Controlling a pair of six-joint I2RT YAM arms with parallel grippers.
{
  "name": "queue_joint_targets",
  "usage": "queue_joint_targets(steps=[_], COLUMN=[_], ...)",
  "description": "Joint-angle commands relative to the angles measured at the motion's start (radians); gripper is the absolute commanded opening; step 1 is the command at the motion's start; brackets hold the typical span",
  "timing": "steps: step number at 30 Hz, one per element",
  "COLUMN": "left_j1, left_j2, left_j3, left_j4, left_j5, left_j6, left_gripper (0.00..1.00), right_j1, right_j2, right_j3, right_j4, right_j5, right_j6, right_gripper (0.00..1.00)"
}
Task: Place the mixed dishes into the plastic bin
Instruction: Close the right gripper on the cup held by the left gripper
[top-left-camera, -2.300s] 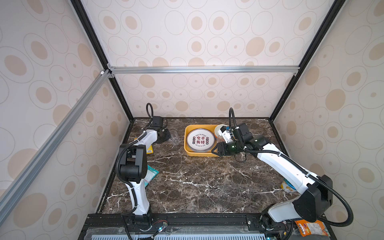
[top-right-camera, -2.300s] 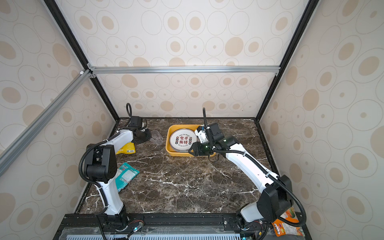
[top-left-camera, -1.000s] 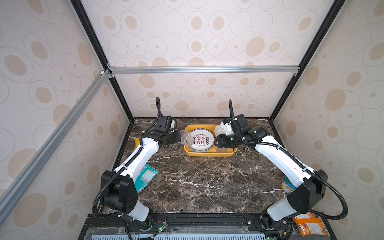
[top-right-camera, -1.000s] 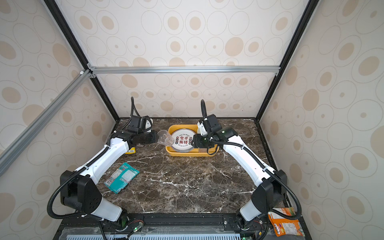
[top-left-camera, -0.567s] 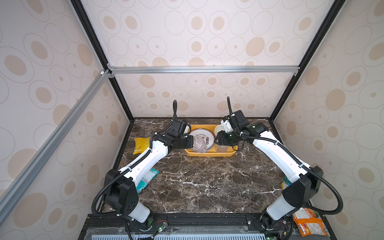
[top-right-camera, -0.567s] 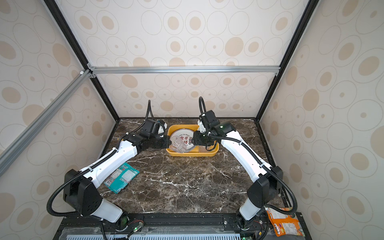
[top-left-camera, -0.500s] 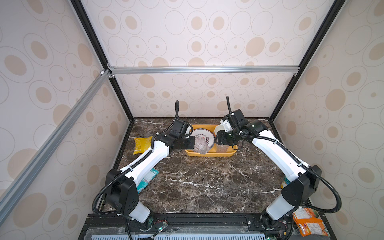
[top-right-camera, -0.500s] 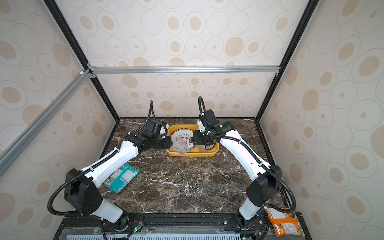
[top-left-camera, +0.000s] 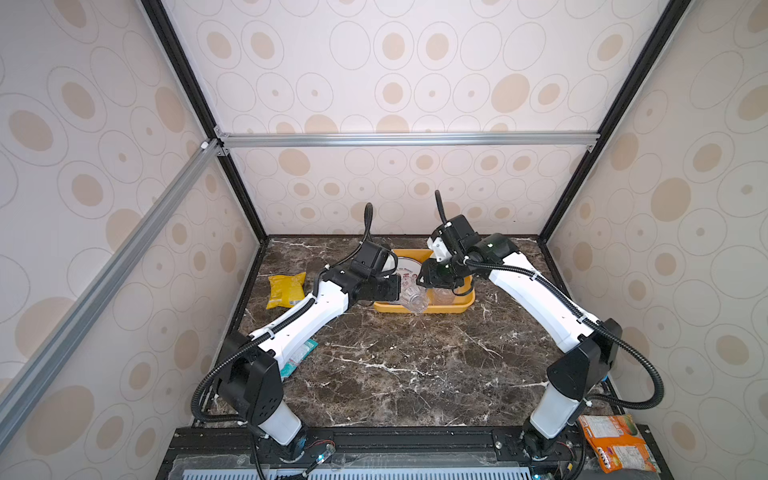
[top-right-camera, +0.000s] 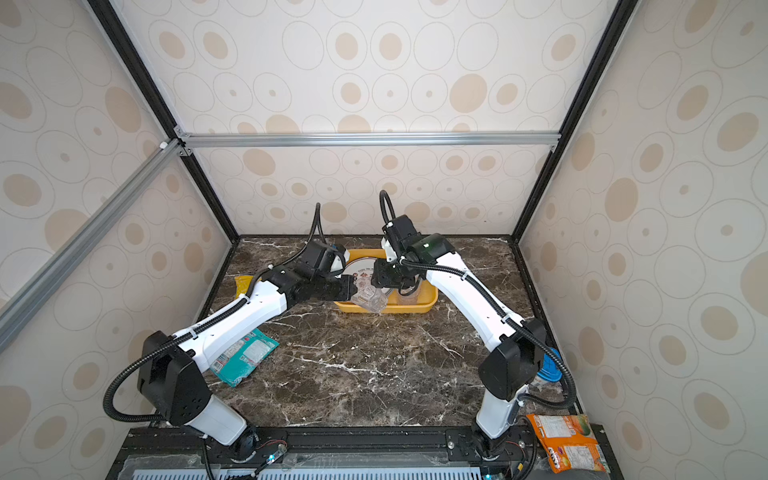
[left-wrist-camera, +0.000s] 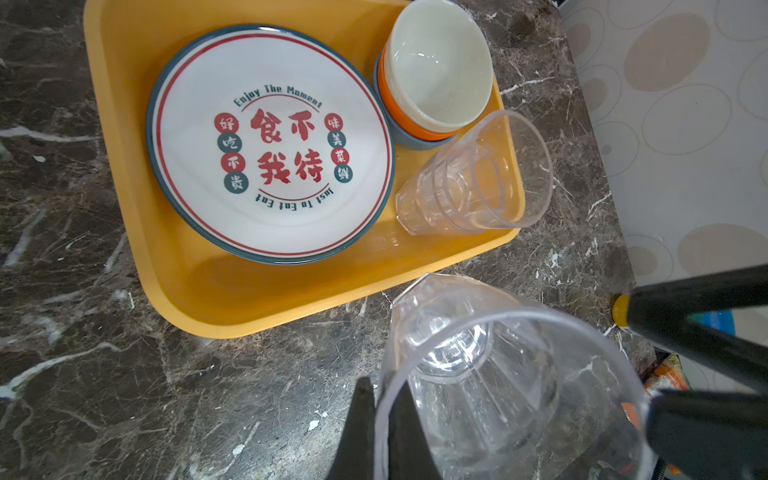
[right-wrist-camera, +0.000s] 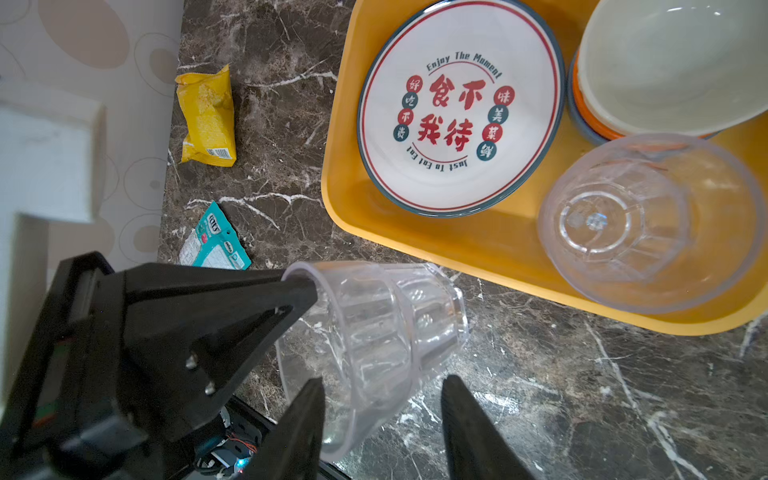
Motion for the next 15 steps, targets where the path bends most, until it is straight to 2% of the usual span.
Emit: queue_joint_targets(steps=[1,15], left_j1=[-0.012,-0.015], left_j2=[0.002,-0.002], left_j3=[0.056,0.067], left_j4=[0.018,0.017], left_j5=[0.004,0.003], left_j6=[-0.011,-0.013], left_gripper=[0.00,0.00], right_j1=[0.014,0.028], right_j2=[0.031,0.116], right_j3=[0.033,0.115], right_j4=[-0.045,-0.126], right_j5=[0.011,0.065], right_j6=[0.006,-0.005], right_gripper=[0.47,0.40])
